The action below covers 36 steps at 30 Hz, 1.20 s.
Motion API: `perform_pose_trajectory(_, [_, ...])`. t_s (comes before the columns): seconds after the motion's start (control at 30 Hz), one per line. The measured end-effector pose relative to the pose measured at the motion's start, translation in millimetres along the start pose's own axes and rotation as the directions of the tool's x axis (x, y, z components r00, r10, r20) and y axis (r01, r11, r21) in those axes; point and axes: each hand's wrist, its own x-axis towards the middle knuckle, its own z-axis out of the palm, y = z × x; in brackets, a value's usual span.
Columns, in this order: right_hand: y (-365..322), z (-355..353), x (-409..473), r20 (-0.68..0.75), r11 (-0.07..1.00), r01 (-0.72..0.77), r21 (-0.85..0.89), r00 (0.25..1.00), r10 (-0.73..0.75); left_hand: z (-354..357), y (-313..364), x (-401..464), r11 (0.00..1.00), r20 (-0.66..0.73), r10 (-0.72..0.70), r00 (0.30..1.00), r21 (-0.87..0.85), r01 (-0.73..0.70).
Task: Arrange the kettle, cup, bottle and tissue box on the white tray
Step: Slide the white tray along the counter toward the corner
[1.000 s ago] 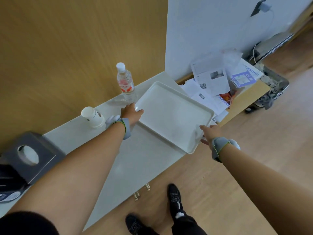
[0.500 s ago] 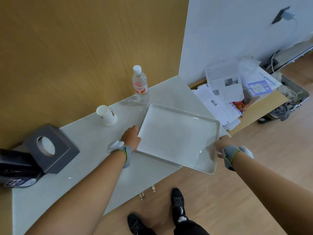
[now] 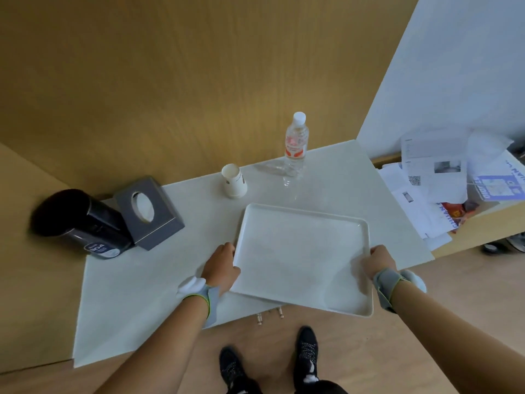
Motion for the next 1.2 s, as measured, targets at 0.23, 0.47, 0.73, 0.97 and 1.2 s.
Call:
perform_pose_trajectory(0.23, [-32.5,41.7,-32.1,0.069,0.990,0.120,-0.072,0.991,-0.115,-3.8,-61.7,-53.8,0.983,-0.015,-0.147,0.989,-0.116,0.144])
perform_pose_trajectory(0.47, [-71.6,87.3,-64.6,0.185,0.958,0.252,-0.134,0.956,-0.226,-14.3,-119.4,-92.4,0.941,-0.027,-0.285,0.958,-0.197,0.274])
perform_pose_trajectory(0.73, [-113.5,141.0,-101.3,0.316,0.887,0.399,-0.232,0.893,-0.320,-29.9,-178.4,-116.9,0.891,-0.062,-0.432,0.900,-0.185,0.415])
perform_pose_trajectory(0.97, [-133.6,173.2,-128.4,0.380,0.832,0.485,-0.269,0.847,-0.371,-35.6,-208.6,-124.3,0.841,-0.101,-0.541,0.835,-0.096,0.533])
perform_pose_trajectory(1.2, [-144.4,192.2,-145.0,0.425,0.799,0.545,-0.256,0.805,-0.413,-40.3,-229.8,-119.5,0.865,-0.449,-0.326,0.832,0.215,0.454])
